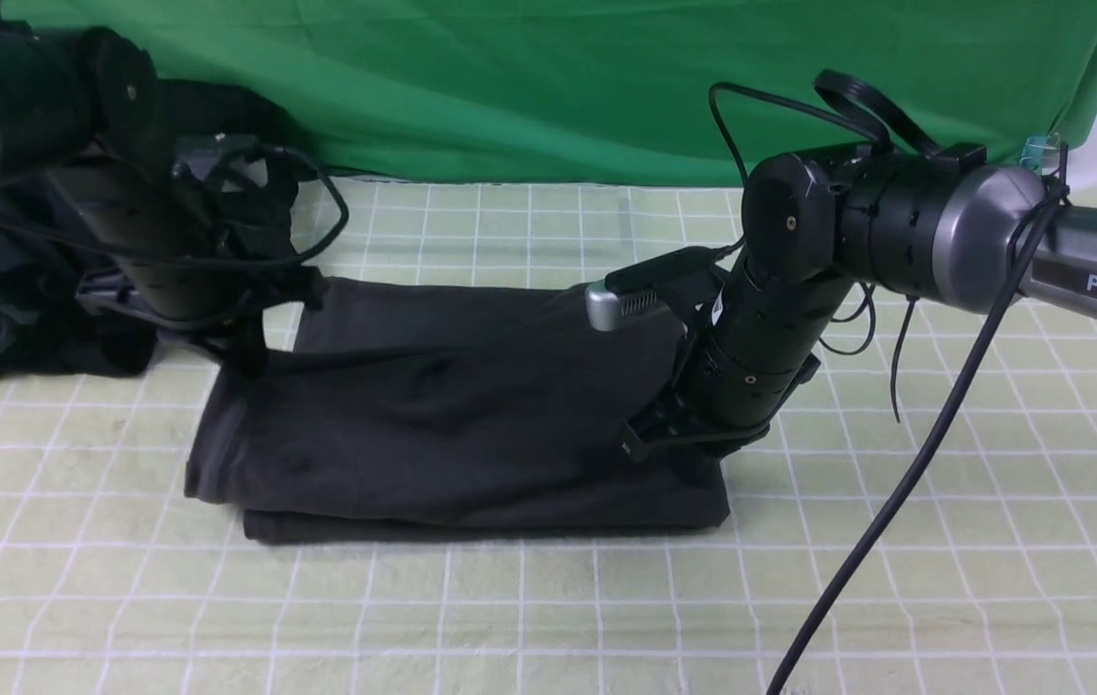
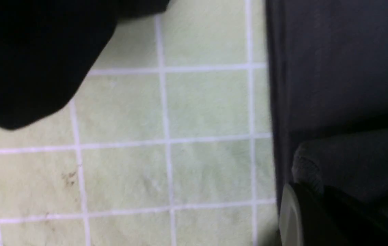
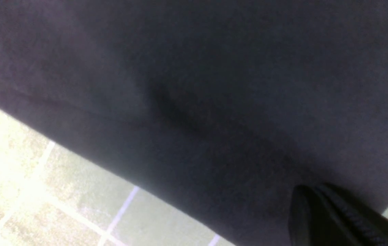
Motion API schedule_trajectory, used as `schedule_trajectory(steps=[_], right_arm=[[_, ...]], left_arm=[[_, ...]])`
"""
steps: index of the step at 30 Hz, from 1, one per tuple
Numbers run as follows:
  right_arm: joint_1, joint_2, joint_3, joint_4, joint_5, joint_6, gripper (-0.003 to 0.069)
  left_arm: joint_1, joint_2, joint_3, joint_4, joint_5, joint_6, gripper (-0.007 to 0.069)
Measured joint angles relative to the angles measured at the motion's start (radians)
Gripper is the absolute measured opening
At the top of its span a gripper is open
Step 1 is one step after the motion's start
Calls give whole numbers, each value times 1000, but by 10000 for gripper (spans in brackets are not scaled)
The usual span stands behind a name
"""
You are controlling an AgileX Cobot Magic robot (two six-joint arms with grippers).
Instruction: Fold a long-sleeved shirt over a green coffee tablecloth.
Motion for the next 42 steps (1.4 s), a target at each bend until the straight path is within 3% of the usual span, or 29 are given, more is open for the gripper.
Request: schedule_trajectory(steps=[11,23,25,32,36,39,42], right_arm=[[0,0,0,0,7,0,1],[0,0,0,0,7,0,1],[0,0,0,0,7,0,1],[0,-30,0,-7,32,0,1],[0,-108,0,-57,65,2,1],[0,-201,0,-109,71,12,1],[0,-342,0,-142,61,20,1]], left_arm=[[-1,0,33,70,-45,-125,14],[-2,0,33,84,-31,-155,24],[-2,0,33,85,-22,-153,55],[-2,-4,25,153,46,-151,376],[-2,-33,-3,202,132,-169,468],[-2,-99,-14,202,184,-153,411],[-1,-206,-4,171,220,-96,202]])
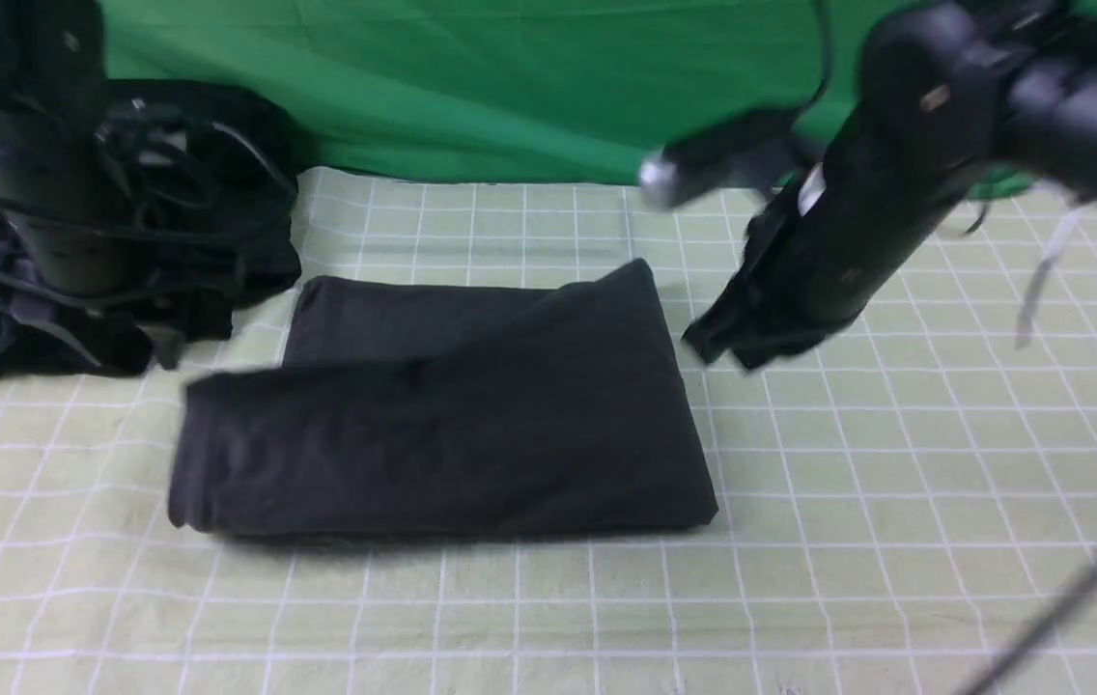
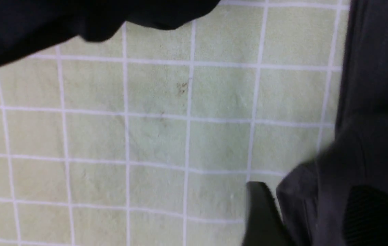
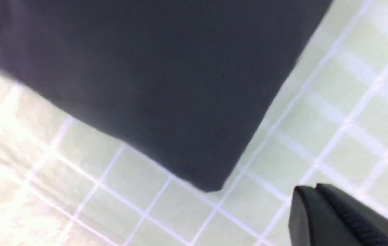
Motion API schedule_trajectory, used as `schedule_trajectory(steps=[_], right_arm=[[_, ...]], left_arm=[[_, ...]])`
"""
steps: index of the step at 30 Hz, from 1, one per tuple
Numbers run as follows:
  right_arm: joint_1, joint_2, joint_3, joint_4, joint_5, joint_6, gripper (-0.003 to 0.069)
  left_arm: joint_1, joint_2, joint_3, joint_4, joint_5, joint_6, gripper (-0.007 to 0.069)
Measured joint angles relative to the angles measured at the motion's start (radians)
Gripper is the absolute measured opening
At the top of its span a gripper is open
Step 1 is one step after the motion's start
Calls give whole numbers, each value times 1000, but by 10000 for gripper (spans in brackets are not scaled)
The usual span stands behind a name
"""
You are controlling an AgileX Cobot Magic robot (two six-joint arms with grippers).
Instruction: Fold a long-sleeved shirt over a green coffee tablecloth.
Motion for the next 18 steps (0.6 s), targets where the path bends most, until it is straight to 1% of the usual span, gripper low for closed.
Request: schedule_trajectory(steps=[3,4,5,6,8,10,11,13,16,18], right_arm=[[0,-140,11,-8,-51,5,1],[0,-201,25,-9,-79,6,1],[0,-239,36,-11,-91,6,1],[0,-334,71,-13,-151,6,1],[0,-460,132,-19,-223,6,1],[0,-622,264,-34,-342,6,1],[0,-622,264,-34,-354,6,1],[0,-831,455,-34,-518,6,1],[0,-1093,701,-39,-685,6,1],[0,-1271,857,-34,-781,6,1]], left_arm=[[0,-122,47,-25,-27,20,57],[0,-176,74,-31,-44,23,27],[0,-198,86,-31,-49,23,20],[0,-296,138,-32,-67,26,5],[0,-415,209,-33,-83,29,1],[0,-554,298,-35,-100,31,1],[0,-568,308,-36,-101,31,1],[0,-767,437,-47,-110,30,1],[0,-1005,576,-80,-113,30,1],[0,-1211,676,-121,-116,11,1]])
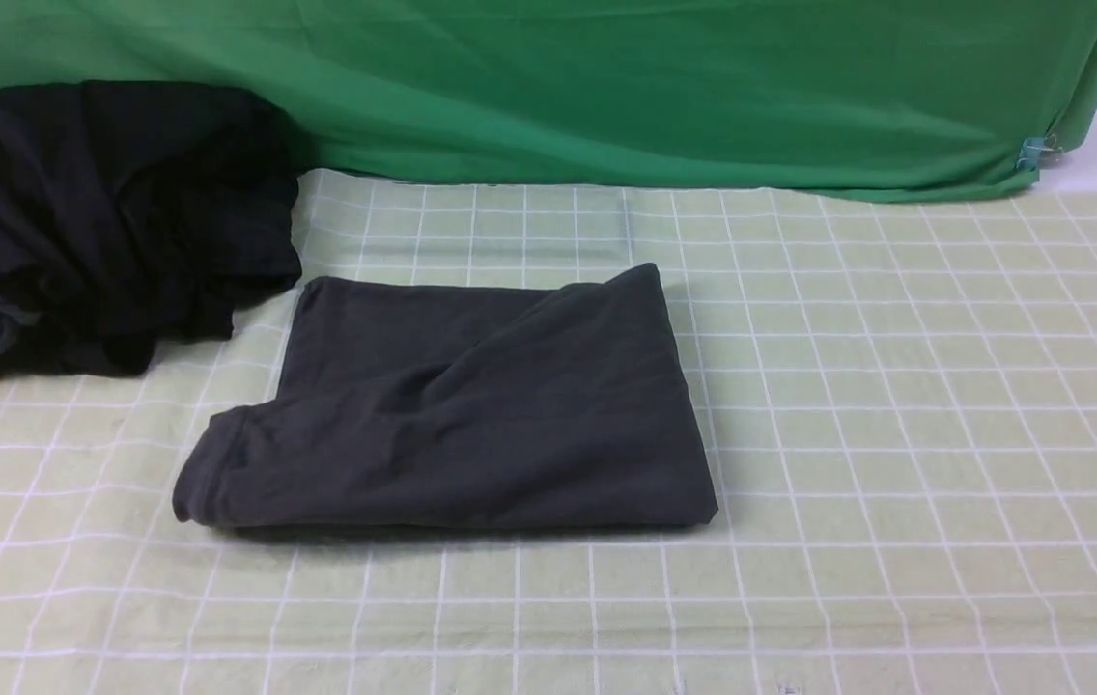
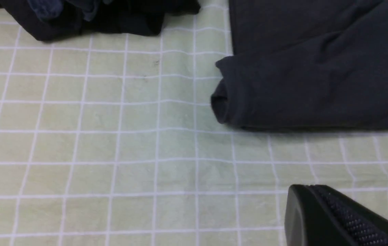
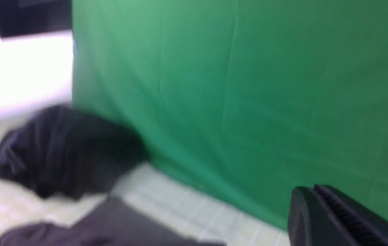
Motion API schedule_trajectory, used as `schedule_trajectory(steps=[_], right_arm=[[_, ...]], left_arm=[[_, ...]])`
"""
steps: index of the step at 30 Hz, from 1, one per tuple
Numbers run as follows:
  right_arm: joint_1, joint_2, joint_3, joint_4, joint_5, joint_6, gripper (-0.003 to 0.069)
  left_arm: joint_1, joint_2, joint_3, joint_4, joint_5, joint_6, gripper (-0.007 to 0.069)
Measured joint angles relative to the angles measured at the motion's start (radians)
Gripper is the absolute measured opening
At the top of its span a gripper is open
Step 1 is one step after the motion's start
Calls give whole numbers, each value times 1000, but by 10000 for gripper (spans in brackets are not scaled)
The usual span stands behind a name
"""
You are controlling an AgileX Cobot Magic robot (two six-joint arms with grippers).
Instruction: Fold a long-sleeved shirt over a green coffee tablecloth.
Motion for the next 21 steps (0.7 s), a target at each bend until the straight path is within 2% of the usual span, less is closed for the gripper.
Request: schedule_trajectory(steps=[7,13,21], right_arm=[[0,-421,352,-5,-270,-17,1],[0,-421,393,-8,-390,-18,22],[0,-418,394,-8,-436,-18,68]], left_arm=[[0,-493,218,-87,-30,-57,1],[1,-451,249,-141,-17,-59,1],[1,-385,251,-176,-266,28,1]])
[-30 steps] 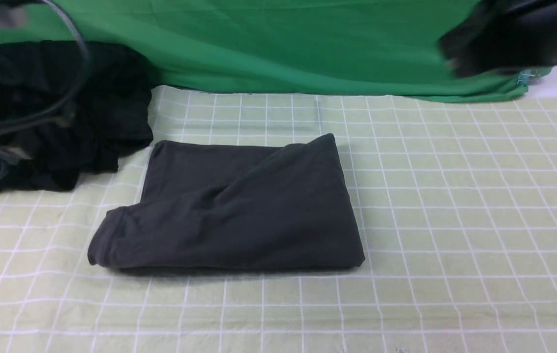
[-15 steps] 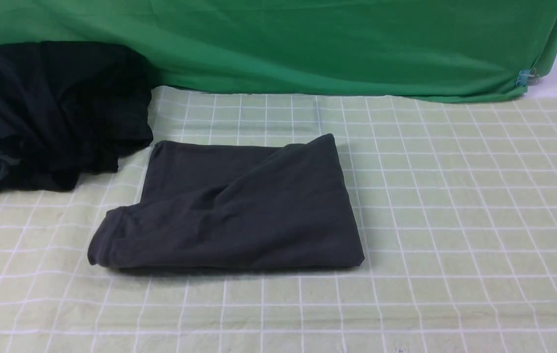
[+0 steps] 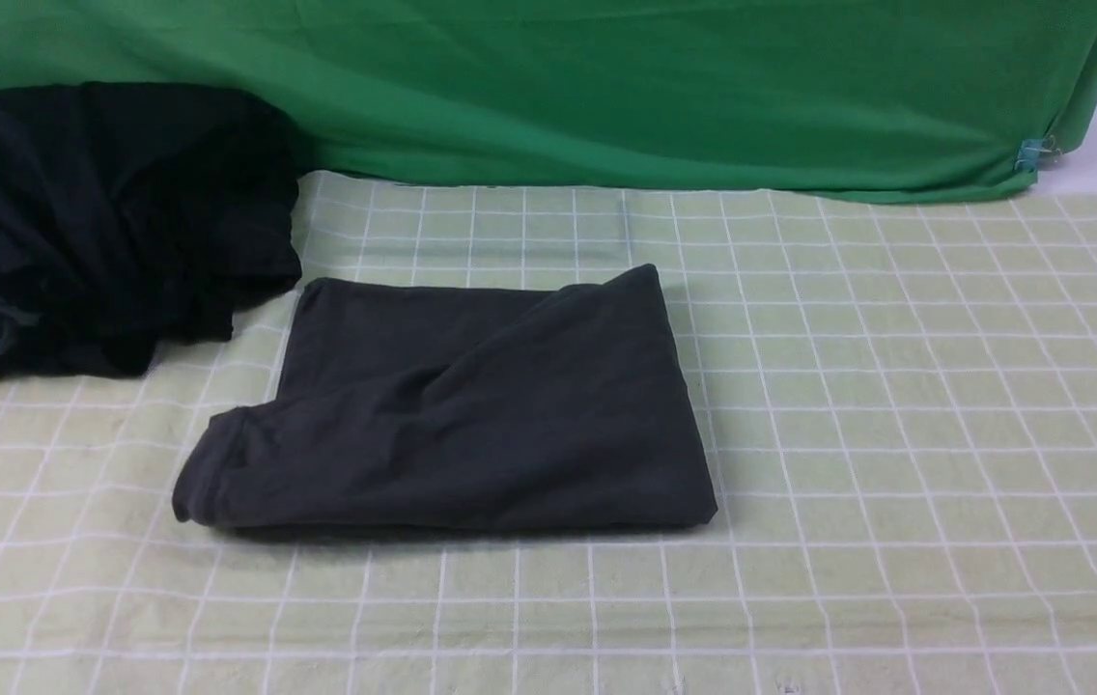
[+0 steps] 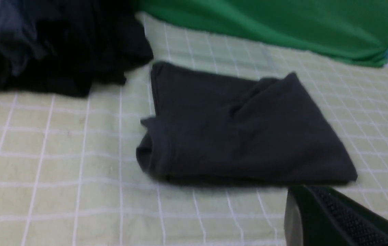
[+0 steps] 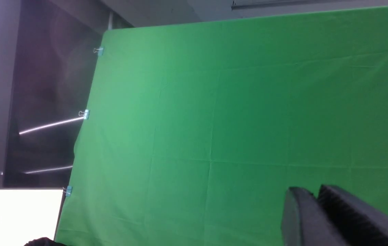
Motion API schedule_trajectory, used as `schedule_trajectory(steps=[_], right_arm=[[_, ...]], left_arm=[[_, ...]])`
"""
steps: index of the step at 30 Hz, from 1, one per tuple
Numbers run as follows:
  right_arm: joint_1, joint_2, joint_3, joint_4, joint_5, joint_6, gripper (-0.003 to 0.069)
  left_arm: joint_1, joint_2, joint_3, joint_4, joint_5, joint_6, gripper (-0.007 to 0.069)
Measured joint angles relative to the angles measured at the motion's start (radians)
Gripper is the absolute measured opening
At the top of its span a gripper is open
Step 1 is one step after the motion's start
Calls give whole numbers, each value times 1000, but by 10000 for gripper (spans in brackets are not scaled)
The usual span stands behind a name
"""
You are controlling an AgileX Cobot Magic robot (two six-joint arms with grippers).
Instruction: Fold a long-sleeved shirt over a green coffee tablecloth.
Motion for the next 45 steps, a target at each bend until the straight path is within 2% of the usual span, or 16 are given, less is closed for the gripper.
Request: schedule_trajectory(steps=[6,26,31,38,39,42,45], right_arm=[[0,1,1,0,3,0,75],[0,1,1,0,3,0,126],[0,1,1,0,3,0,134],[0,1,1,0,3,0,144],[0,1,1,0,3,0,146],[0,1,1,0,3,0,154],[0,1,1,0,3,0,161]], left_arm=[[0,3,0,-3,-100,39,1],[0,3,0,-38,-95,48,3],[0,3,1,-9,-114,107,3],[6,6,178,63,-402,158,3],[24,5,268,77,-522,159,3],[64,-9,423,85,-696,159,3],[101,-46,533,87,-750,159,3]])
